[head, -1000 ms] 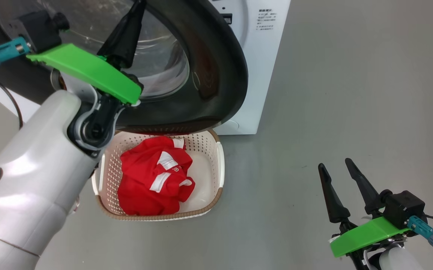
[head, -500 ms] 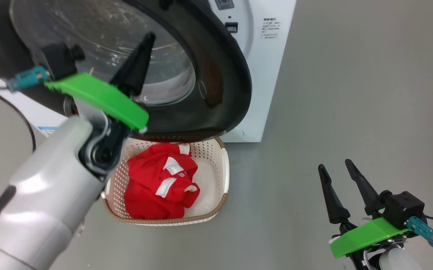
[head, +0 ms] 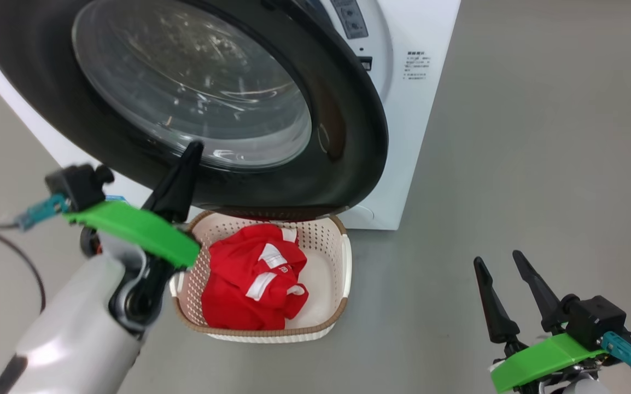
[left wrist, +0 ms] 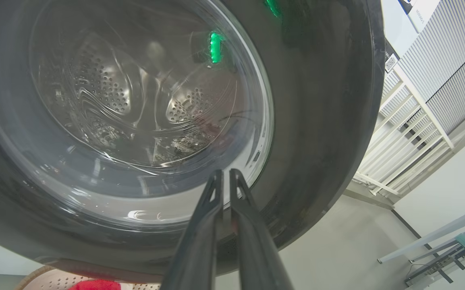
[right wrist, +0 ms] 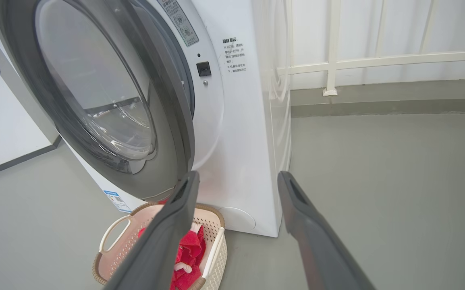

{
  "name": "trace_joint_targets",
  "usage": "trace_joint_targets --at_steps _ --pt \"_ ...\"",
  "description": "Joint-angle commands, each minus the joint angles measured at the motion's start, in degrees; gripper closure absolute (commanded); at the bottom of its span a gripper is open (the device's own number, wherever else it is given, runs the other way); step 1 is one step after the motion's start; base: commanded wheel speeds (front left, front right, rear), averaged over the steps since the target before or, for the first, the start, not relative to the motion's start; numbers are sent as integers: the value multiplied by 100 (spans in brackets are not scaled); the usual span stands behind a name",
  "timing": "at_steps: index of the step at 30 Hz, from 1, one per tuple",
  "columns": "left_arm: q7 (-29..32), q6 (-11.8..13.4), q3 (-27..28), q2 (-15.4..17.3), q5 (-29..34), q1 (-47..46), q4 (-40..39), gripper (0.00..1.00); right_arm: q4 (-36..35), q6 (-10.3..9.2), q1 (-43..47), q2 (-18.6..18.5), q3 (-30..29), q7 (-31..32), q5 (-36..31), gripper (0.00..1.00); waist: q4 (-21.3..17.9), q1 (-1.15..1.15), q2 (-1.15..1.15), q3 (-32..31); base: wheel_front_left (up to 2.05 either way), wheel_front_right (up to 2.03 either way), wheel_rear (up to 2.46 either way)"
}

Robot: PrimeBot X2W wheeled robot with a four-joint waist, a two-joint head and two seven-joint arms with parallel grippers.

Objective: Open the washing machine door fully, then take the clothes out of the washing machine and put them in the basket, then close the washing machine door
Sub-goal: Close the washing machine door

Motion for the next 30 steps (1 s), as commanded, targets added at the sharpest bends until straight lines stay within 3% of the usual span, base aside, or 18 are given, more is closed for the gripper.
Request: trace_joint_targets --at_steps 1,2,4,7,17,21,30 --pt "-68 -37 467 239 273 192 -123 31 -135 28 31 -73 97 -37 -58 0 67 0 0 -104 0 0 0" --pt "-68 -37 467 239 273 192 -123 31 -135 28 31 -73 97 -37 -58 0 67 0 0 -104 0 0 0" --pt "-68 -37 635 226 482 469 -138 12 -141 28 68 -80 98 -37 -60 0 68 0 0 -149 0 0 0" --pt "-68 -37 865 246 803 842 -151 0 -151 28 127 -95 95 -37 -54 0 58 0 0 -202 0 0 0" --pt "-68 -37 1882 281 1833 2119 -518 0 -149 28 274 -144 88 -37 -31 0 -155 0 0 -369 0 0 0" --pt "-69 -37 2532 187 2403 2840 -827 0 -169 28 366 -147 19 -37 -30 0 -321 0 0 -444 0 0 0" --pt "-69 -37 3435 14 3582 3765 -1269 0 -178 28 567 -174 8 -37 -33 0 -591 0 0 -567 0 0 0"
